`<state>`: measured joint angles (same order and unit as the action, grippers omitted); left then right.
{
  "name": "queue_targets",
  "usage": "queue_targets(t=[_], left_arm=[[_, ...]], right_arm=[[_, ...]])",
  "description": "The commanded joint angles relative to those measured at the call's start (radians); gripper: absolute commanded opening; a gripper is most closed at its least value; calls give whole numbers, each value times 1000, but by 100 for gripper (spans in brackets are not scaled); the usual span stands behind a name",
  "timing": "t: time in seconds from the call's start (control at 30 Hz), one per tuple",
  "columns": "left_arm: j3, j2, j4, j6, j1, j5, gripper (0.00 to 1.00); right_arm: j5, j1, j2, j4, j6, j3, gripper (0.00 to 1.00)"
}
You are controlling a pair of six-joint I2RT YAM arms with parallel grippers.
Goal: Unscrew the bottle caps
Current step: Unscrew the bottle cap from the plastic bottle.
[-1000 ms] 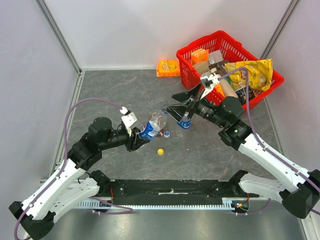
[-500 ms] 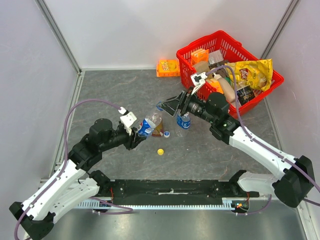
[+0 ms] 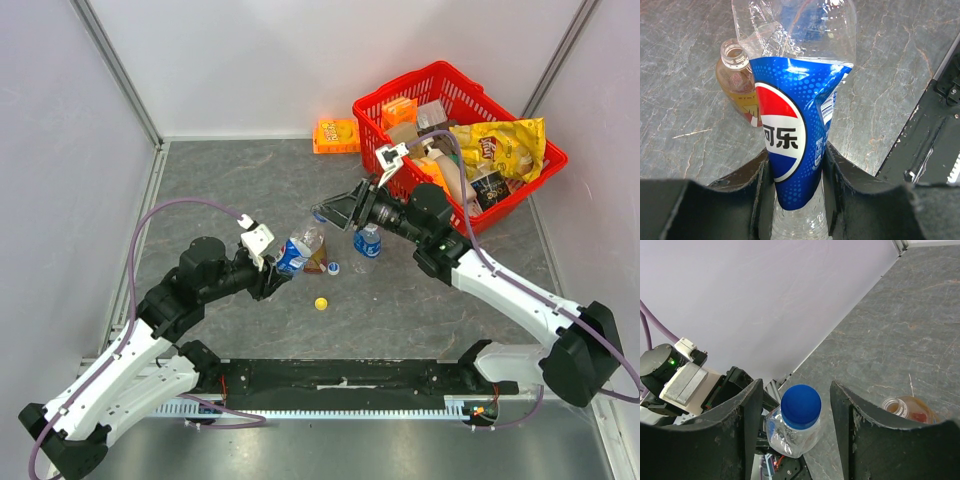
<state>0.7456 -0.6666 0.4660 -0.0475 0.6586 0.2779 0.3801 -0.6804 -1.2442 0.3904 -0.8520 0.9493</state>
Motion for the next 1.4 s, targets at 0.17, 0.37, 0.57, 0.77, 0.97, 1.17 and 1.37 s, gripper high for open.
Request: queue_targets(t=[0.17, 0.37, 0.57, 0.77, 0.97, 1.17, 1.37], left_arm=[[-2, 5, -27, -41, 1, -8, 2], [-3, 7, -27, -41, 1, -9, 2], [-2, 5, -26, -41, -1, -11, 2], [14, 10, -27, -31, 1, 15, 2], [44, 18, -27, -15, 1, 162, 2], [61, 15, -29, -2, 3, 319, 2], [81, 24, -55, 37, 1, 472, 2]], right_arm=[[25, 2, -15, 54, -16, -10, 56], [40, 2, -24, 62, -18, -7, 37], [52, 2, -28, 79, -9, -18, 12], [71, 2, -14, 96, 24, -26, 0], [147, 2, 9, 177, 62, -46, 0], [243, 2, 72, 304, 85, -98, 0], [359, 2, 123, 395, 111, -123, 0]])
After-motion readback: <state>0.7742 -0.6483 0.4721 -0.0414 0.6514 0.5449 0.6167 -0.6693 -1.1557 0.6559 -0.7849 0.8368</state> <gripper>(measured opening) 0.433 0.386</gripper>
